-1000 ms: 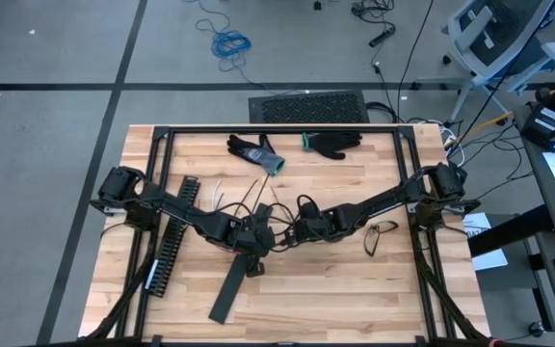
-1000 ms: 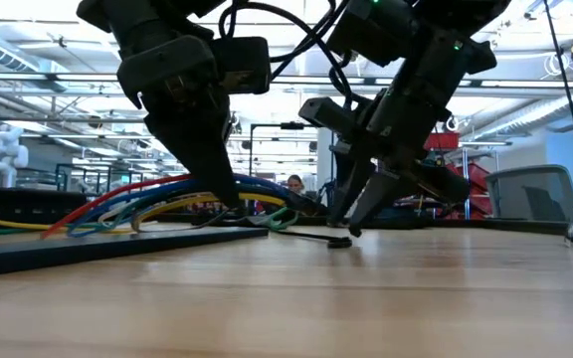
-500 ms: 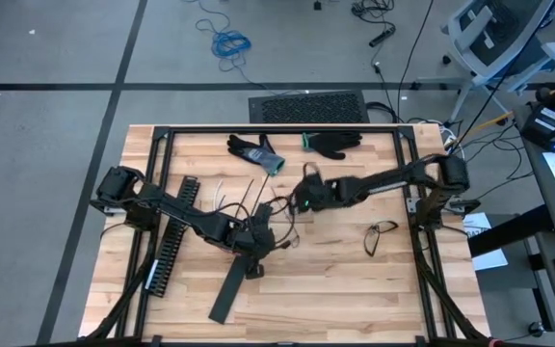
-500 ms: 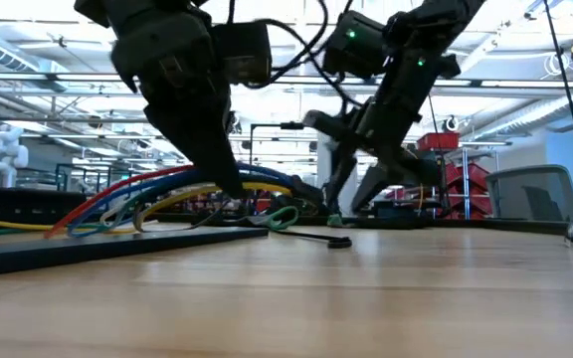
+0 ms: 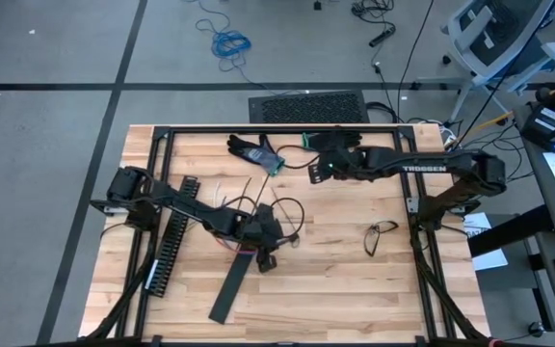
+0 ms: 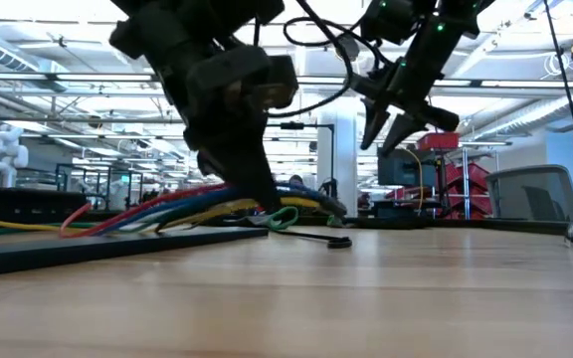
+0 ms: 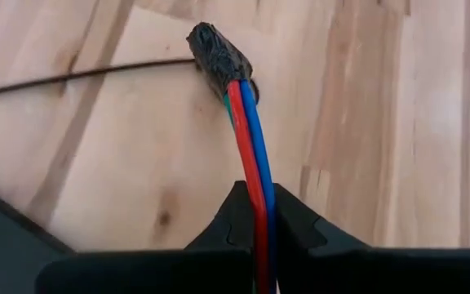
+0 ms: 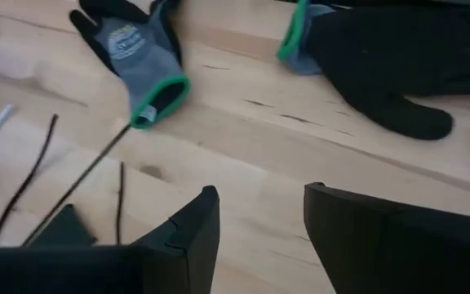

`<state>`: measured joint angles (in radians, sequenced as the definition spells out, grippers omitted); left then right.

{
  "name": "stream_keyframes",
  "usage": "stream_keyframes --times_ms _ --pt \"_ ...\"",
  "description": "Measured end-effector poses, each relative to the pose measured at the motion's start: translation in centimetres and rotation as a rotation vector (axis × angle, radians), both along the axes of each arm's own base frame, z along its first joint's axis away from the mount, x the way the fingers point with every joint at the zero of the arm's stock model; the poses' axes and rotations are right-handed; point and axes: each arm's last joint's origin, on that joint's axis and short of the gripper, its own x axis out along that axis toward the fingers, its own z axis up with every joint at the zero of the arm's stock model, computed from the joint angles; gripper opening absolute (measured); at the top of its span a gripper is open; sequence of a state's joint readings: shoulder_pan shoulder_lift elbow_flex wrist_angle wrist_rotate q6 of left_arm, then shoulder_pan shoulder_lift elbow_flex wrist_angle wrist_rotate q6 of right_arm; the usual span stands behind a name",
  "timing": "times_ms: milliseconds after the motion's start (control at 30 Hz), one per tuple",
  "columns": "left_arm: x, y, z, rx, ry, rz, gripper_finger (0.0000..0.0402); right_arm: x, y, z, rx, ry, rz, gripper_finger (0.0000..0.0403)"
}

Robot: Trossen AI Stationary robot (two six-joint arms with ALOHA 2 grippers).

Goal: Ziptie cables
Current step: Insert the cable wire into the black zip tie

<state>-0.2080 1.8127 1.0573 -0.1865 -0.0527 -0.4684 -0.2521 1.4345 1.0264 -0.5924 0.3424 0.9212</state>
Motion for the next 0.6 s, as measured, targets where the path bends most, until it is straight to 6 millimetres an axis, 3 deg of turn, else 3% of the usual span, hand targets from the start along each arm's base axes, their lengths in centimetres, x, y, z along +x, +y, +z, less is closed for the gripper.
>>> stream_keyframes --times_ms 100,333,600 --pt "0.1 -0.2 -0.9 -0.036 0.036 0.014 0.0018 -0.3 0.0 -0.1 -0.003 0.034 0.014 0.0165" --pt "-0.3 -1.6 -0.8 -0.085 0.045 0.017 0.0018 -0.6 -0.4 -0.2 -0.024 0.079 0.013 0.0165" --pt "-0.3 -2.3 0.6 -0.086 -0.040 0.011 0.0018 -0.7 -0.6 -0.2 -0.027 0.089 0.013 0.0164"
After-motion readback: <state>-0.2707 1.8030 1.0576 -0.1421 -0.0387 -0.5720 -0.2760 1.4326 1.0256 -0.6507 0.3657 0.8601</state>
